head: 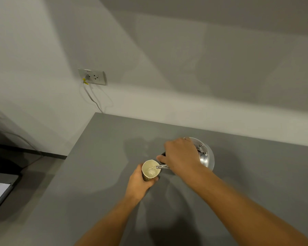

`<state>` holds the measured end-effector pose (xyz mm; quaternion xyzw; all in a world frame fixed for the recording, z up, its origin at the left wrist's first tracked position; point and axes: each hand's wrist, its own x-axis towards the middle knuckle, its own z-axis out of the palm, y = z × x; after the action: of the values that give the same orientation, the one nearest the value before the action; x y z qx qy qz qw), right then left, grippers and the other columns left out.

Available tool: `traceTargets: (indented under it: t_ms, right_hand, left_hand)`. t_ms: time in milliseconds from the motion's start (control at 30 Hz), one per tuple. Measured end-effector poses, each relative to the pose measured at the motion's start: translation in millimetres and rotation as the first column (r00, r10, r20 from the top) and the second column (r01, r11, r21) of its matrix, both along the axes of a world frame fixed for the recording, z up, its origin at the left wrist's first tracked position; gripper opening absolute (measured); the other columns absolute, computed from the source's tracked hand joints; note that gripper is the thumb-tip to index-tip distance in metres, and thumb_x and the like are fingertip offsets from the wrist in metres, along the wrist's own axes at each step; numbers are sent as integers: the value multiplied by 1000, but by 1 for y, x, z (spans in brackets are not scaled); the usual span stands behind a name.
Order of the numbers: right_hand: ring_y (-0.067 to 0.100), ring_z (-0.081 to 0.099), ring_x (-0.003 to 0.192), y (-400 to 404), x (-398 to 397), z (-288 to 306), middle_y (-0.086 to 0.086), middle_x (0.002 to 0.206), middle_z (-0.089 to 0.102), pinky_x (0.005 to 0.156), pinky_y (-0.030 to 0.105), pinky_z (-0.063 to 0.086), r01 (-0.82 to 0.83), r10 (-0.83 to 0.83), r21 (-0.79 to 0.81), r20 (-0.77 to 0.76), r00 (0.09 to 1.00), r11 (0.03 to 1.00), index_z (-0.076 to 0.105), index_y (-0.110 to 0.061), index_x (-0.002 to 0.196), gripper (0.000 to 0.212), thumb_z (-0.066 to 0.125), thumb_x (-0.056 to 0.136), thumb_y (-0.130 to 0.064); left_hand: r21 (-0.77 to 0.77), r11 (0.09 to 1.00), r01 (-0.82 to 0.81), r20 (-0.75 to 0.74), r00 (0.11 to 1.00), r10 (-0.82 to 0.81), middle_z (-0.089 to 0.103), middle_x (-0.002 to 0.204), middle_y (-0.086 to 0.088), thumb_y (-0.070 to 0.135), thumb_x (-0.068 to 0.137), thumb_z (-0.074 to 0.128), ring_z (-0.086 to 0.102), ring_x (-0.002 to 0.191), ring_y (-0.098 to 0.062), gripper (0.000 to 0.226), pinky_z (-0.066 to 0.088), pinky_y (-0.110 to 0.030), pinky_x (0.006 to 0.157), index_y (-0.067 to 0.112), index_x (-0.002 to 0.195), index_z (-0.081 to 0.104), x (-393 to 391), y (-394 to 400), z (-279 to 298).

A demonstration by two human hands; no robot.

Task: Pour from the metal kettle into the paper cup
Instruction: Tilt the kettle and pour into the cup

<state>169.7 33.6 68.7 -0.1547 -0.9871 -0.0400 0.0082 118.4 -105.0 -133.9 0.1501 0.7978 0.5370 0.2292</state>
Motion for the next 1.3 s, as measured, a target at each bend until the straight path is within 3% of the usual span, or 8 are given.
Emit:
traceTargets:
  t_ms: [100, 267, 467, 633, 900, 1100, 1300]
  right_hand:
    - [25, 44, 67, 0, 0, 0, 6, 77, 68, 72, 35, 29, 0, 0, 4, 5, 1000, 1000, 50, -17, 69, 33, 58, 86, -45]
    - [25, 45, 68, -1, 0, 2, 6, 78, 69, 71, 34, 29, 14, -14, -6, 15, 1000, 1000, 51, -17, 70, 32, 57, 86, -45]
    - [26, 53, 74, -2, -1, 1, 7, 82, 70, 81, 37, 37, 10, -10, -3, 15, 1000, 1000, 51, -18, 72, 32, 58, 87, -45]
    - [24, 43, 69, -2, -2, -2, 7, 80, 70, 81, 37, 37, 9, -9, 7, 9, 1000, 1000, 49, -18, 71, 33, 59, 86, -45]
    - [25, 42, 68, -3, -4, -5, 6, 77, 68, 82, 37, 37, -8, 8, 18, 12, 1000, 1000, 47, -18, 66, 36, 59, 85, -46]
    - [25, 41, 66, -4, -5, -4, 0, 57, 38, 74, 36, 29, -37, 35, 39, 40, 999, 999, 33, -19, 55, 47, 59, 84, -44]
    - [26, 41, 65, -4, -5, -4, -1, 53, 34, 73, 36, 28, -59, 56, 48, 63, 996, 997, 31, -20, 54, 47, 59, 84, -43]
  left_hand:
    - [0, 1000, 2, -3, 1000, -2, 74, 109, 17, 34, 71, 92, 70, 99, 2, 55, 55, -25, 86, 41, 114, 58, 1, 0, 1]
    - [-2, 1000, 5, -5, 1000, -5, 74, 110, 16, 34, 70, 93, 69, 102, 0, 59, 55, -26, 88, 32, 120, 60, 0, 0, -2]
    - [-12, 1000, -1, -7, 1000, 0, 75, 109, 15, 35, 70, 93, 70, 100, -1, 58, 55, -25, 86, 31, 119, 61, 0, 1, -2]
    - [-3, 1000, 0, -3, 1000, 0, 74, 111, 14, 31, 71, 93, 70, 102, -2, 59, 55, -27, 89, 29, 120, 61, 1, 0, -1]
    - [0, 1000, 1, -8, 1000, -1, 74, 110, 17, 31, 71, 93, 70, 101, 0, 55, 55, -25, 87, 41, 112, 57, 1, 0, 1]
    - [1, 1000, 4, -2, 1000, -4, 74, 110, 16, 33, 71, 92, 70, 102, 0, 56, 54, -24, 87, 42, 113, 57, 1, -1, 1]
    - [-3, 1000, 2, -2, 1000, -2, 73, 110, 18, 35, 71, 92, 69, 100, 3, 54, 52, -19, 84, 46, 109, 56, 1, -1, 1]
